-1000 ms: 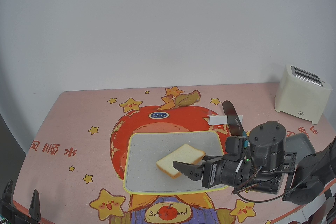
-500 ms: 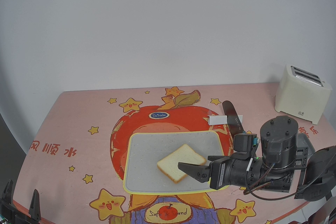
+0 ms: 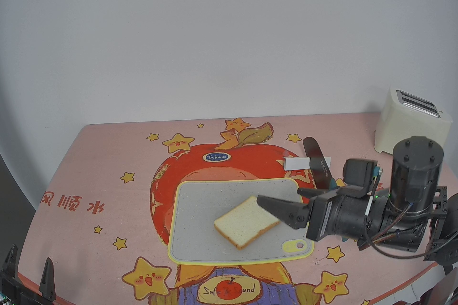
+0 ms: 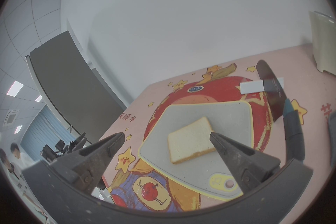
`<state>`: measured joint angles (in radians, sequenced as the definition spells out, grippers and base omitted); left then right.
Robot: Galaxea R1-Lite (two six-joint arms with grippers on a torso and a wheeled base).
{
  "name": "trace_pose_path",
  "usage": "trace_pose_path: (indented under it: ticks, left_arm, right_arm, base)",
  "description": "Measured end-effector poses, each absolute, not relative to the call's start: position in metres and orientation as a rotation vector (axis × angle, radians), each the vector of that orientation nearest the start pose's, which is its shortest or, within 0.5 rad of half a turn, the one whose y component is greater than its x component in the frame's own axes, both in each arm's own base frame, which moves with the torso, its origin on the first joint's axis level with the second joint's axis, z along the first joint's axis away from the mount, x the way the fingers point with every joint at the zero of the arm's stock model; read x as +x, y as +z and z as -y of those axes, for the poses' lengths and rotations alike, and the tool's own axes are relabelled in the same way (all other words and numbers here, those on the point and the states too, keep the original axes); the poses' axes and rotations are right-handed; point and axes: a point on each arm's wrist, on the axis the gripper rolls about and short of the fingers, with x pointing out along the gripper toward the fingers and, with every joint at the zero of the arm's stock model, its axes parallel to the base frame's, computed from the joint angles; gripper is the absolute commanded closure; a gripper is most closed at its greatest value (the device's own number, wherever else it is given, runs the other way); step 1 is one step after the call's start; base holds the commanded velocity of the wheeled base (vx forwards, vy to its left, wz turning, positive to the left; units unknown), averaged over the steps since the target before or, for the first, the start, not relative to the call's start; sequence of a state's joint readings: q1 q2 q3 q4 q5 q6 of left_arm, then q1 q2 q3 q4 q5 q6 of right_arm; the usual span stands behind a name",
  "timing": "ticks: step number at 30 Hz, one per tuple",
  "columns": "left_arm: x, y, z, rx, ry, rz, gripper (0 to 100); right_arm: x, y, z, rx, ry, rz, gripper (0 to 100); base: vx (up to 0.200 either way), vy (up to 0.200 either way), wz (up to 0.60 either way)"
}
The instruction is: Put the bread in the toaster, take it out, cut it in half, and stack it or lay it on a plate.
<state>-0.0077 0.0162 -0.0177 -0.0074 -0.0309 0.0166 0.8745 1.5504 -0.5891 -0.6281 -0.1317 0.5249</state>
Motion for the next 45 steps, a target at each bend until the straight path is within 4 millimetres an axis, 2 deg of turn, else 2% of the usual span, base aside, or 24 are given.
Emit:
trace_pose_path:
  ticks: [6,15,20,24,34,42,45]
  left_arm:
    - [-0.023,0.082,0.0,0.017,-0.039,0.009,0]
    - [-0.023,0.081,0.001,0.017,-0.038,0.009,0]
    - [-0.023,0.082,0.001,0.017,-0.038,0.009,0]
    - [-0.023,0.082,0.001,0.017,-0.038,0.009,0]
    - [-0.023,0.082,0.001,0.017,-0.038,0.009,0]
    - [-0.023,0.082,0.0,0.016,-0.039,0.009,0]
    - [-0.023,0.082,0.001,0.017,-0.039,0.009,0]
  right_arm:
    - [0.168,0.178,-0.182,0.272,0.575,-0.39,0]
    - [0.178,0.181,-0.167,0.154,0.402,-0.301,0]
    - [0.179,0.174,-0.161,0.108,0.337,-0.344,0]
    - [0.179,0.166,-0.158,0.067,0.306,-0.409,0]
    - [0.18,0.165,-0.159,0.068,0.298,-0.416,0]
    - [0.182,0.163,-0.155,0.063,0.275,-0.427,0]
    - [0.185,0.162,-0.152,0.062,0.251,-0.428,0]
  base:
    - [0.0,0.0,0.0]
    - [0.0,0.0,0.0]
    - [0.0,0.0,0.0]
    - [-0.2,0.0,0.0]
    - [-0.04,0.0,0.0]
    - [0.0,0.2,0.0]
    - [0.0,0.0,0.0]
